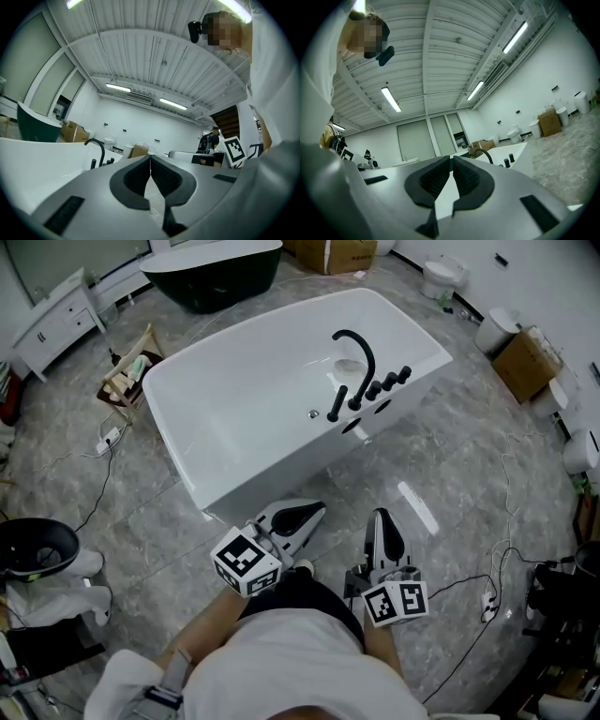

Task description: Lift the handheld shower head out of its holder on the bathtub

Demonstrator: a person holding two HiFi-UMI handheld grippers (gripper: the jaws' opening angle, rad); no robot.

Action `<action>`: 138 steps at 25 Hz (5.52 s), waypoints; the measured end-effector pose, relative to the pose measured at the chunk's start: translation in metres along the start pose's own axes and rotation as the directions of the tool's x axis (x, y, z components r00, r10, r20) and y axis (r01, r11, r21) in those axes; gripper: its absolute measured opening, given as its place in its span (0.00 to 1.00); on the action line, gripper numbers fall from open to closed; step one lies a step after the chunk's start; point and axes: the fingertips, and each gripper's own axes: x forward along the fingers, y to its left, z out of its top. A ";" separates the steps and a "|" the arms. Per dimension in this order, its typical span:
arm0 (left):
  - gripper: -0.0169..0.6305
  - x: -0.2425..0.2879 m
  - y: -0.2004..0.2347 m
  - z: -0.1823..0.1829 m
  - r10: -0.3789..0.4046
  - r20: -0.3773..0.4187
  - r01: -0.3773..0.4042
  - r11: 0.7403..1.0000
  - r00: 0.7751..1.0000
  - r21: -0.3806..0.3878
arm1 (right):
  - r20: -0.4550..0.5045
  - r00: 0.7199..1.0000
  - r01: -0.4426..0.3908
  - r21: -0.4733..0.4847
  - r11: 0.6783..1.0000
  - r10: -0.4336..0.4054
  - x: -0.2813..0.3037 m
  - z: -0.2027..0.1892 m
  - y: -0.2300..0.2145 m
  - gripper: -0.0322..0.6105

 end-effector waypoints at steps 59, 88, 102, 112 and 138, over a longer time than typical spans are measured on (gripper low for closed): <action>0.04 0.157 0.134 0.007 0.093 -0.064 -0.096 0.994 0.994 -0.049 | -0.043 0.999 -0.028 0.025 0.999 0.029 0.171 0.015 -0.108 0.08; 0.04 0.243 0.264 0.055 0.107 -0.020 -0.108 0.991 0.994 -0.075 | -0.077 0.995 -0.064 0.009 0.998 0.064 0.315 0.033 -0.155 0.08; 0.04 0.259 0.292 0.065 0.142 -0.010 -0.142 0.986 0.990 -0.085 | -0.065 0.990 -0.131 -0.071 0.989 0.126 0.349 0.052 -0.152 0.09; 0.04 0.249 0.301 0.068 0.276 0.021 -0.272 0.956 0.961 -0.112 | -0.147 0.956 -0.272 -0.112 0.956 0.255 0.374 0.048 -0.136 0.33; 0.04 0.240 0.336 0.030 0.386 -0.040 -0.388 0.910 0.922 -0.145 | -0.314 0.876 -0.420 -0.126 0.899 0.365 0.396 -0.021 -0.129 0.33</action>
